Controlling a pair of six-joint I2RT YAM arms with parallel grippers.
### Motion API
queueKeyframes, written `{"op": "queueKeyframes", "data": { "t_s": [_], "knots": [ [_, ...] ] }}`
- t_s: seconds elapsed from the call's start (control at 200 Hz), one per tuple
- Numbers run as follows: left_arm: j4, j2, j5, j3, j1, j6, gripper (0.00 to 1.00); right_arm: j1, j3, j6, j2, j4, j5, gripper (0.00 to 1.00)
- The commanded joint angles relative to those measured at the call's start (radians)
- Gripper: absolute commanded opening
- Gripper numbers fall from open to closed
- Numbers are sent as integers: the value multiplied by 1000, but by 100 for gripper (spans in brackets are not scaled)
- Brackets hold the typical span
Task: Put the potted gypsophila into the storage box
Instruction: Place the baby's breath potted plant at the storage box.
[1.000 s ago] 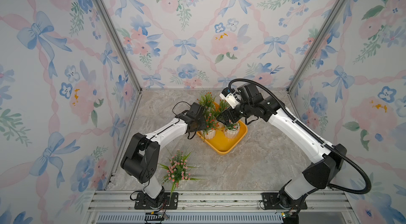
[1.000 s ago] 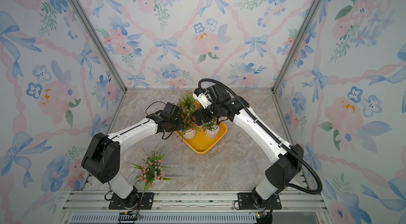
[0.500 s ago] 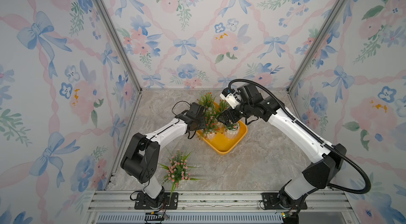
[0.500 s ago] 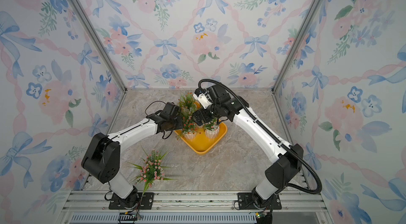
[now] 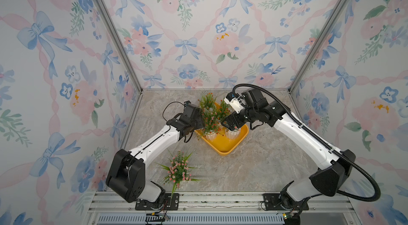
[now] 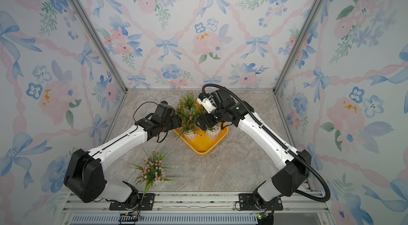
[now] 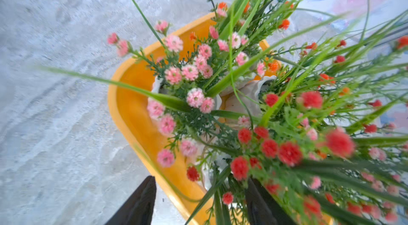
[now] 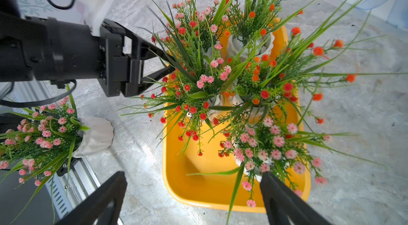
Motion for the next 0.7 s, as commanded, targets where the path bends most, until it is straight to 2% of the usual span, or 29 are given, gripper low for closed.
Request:
{"op": "queueKeyframes", "data": {
  "t_s": [0.0,0.3,0.39,0.565,0.695],
  "knots": [
    [4,-99,-73,-57,5,-33,74,2,-31,-10,-19,2,16,97],
    [-9,-449,-96,-290,61,-157,84,31,-114,-24,-119,-7,-10,97],
    [-89,-576,-92,-357,95,-202,85,63,-157,-26,-149,-11,11,97],
    [-281,-749,-83,-431,227,-206,84,144,-210,-5,-192,-28,76,97],
    [-355,-750,6,-465,358,-142,83,190,-208,35,-203,-16,93,97]
  ]
}}
